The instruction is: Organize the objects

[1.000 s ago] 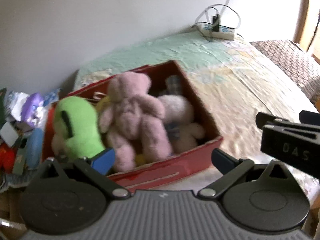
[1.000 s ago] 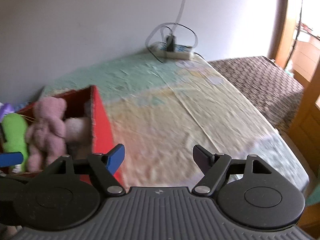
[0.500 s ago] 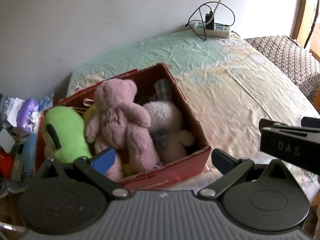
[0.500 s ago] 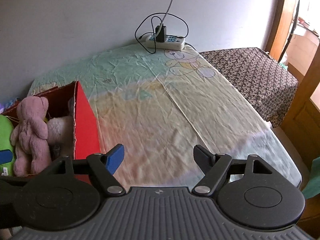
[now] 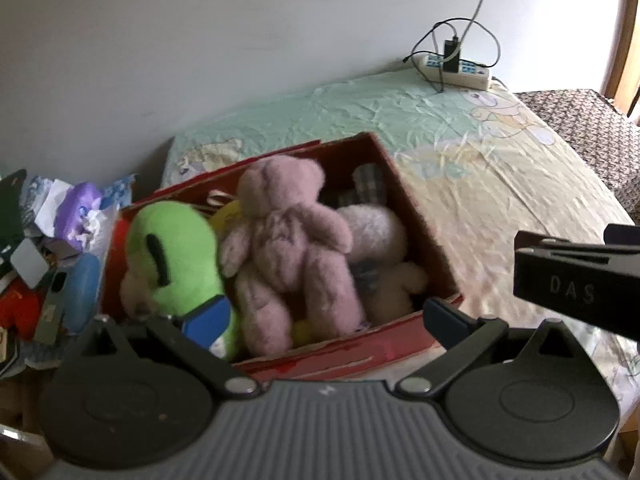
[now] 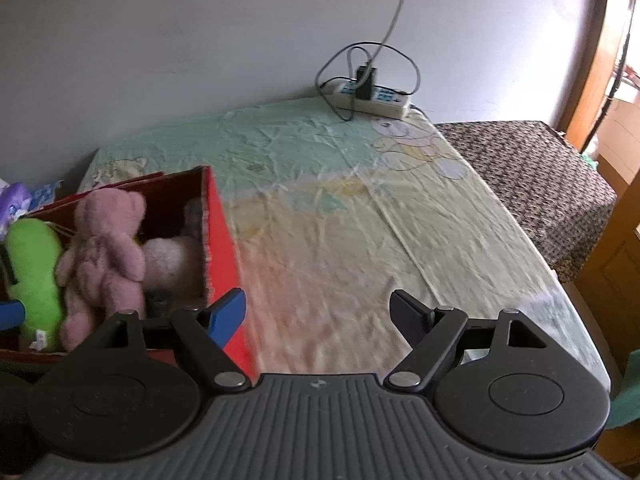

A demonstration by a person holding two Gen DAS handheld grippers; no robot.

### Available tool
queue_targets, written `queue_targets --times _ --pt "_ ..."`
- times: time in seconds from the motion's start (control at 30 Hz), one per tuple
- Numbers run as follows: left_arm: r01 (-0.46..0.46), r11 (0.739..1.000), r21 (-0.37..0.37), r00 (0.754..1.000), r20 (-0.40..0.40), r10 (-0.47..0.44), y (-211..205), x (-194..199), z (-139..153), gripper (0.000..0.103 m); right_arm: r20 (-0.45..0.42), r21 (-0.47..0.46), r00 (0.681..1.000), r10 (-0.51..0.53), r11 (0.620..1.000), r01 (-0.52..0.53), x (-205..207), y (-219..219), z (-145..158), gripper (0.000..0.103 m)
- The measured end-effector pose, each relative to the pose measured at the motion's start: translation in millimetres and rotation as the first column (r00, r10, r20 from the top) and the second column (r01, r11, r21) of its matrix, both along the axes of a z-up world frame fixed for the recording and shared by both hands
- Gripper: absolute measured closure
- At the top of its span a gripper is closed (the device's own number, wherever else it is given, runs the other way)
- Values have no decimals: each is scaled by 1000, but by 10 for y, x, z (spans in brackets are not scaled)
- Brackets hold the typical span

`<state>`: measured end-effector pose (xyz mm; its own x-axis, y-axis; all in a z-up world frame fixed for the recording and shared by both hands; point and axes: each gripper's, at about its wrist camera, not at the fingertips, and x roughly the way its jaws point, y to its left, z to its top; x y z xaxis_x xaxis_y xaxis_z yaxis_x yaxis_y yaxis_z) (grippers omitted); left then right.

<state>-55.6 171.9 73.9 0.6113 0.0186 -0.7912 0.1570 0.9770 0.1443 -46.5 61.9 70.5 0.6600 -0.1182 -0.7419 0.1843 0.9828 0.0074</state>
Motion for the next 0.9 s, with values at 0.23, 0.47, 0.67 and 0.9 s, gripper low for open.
queue_targets --times 0.23,0.47,0.67,0.9 --pt "-78 997 -10 997 -2 78 320 -95 23 1 -6 -16 995 97 995 -97 18 328 66 22" --pt "-133 991 -30 991 4 133 582 -186 8 1 -6 -18 986 167 986 -167 33 615 90 22" --pt "-192 981 -39 981 9 193 804 -252 12 1 -5 -1 975 224 975 -224 75 793 77 22" --pt "-270 962 -48 963 -18 269 992 -208 -54 1 -8 9 957 290 957 -290 85 892 52 22"
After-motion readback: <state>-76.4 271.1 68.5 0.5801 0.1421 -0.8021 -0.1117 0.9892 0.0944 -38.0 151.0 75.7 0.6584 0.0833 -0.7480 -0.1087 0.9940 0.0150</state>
